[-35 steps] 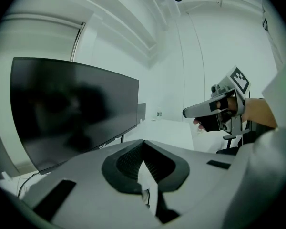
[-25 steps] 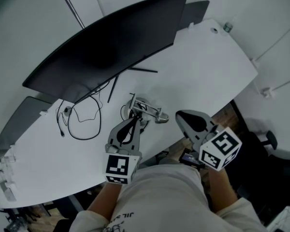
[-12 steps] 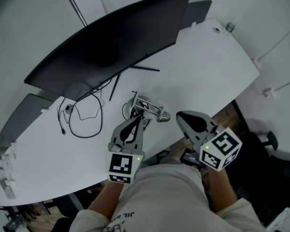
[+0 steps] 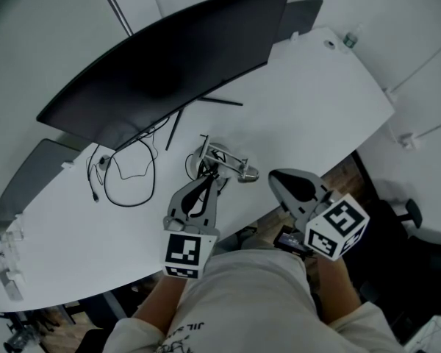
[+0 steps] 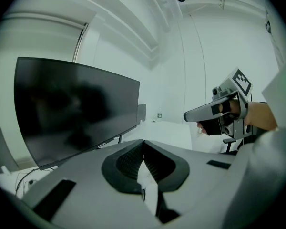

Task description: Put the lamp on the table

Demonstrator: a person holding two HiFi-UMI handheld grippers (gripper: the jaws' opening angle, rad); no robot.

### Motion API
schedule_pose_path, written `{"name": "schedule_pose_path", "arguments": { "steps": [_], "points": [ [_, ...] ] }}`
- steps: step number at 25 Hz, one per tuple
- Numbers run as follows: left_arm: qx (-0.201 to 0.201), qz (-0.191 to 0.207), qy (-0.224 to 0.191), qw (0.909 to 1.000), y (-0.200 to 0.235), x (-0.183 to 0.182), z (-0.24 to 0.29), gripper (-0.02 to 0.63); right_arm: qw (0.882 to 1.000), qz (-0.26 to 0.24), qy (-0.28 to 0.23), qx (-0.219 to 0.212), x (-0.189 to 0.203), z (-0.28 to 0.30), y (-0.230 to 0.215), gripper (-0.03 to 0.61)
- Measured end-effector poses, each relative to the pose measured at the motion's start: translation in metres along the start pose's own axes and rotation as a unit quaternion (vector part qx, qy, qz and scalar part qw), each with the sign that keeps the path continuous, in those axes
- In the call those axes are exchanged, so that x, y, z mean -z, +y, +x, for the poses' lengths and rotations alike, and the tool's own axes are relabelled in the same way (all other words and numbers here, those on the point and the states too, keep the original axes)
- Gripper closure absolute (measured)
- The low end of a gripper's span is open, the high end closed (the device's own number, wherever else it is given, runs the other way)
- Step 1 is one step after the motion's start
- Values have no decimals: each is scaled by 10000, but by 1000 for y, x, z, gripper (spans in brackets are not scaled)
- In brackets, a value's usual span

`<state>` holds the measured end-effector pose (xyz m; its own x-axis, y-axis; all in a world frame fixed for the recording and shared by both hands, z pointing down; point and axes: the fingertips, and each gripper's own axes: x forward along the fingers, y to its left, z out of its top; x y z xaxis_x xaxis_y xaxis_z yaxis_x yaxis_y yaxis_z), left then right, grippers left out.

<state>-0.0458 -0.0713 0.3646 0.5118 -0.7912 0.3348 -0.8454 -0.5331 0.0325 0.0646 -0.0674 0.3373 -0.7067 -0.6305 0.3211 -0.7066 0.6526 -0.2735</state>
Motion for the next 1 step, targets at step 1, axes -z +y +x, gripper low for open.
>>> {"name": "schedule_pose_path", "arguments": {
  "steps": [1],
  "points": [
    [2, -16, -11, 10000, 0, 0, 0, 611, 10000, -7, 2, -6, 0, 0, 0, 546]
  ]
}}
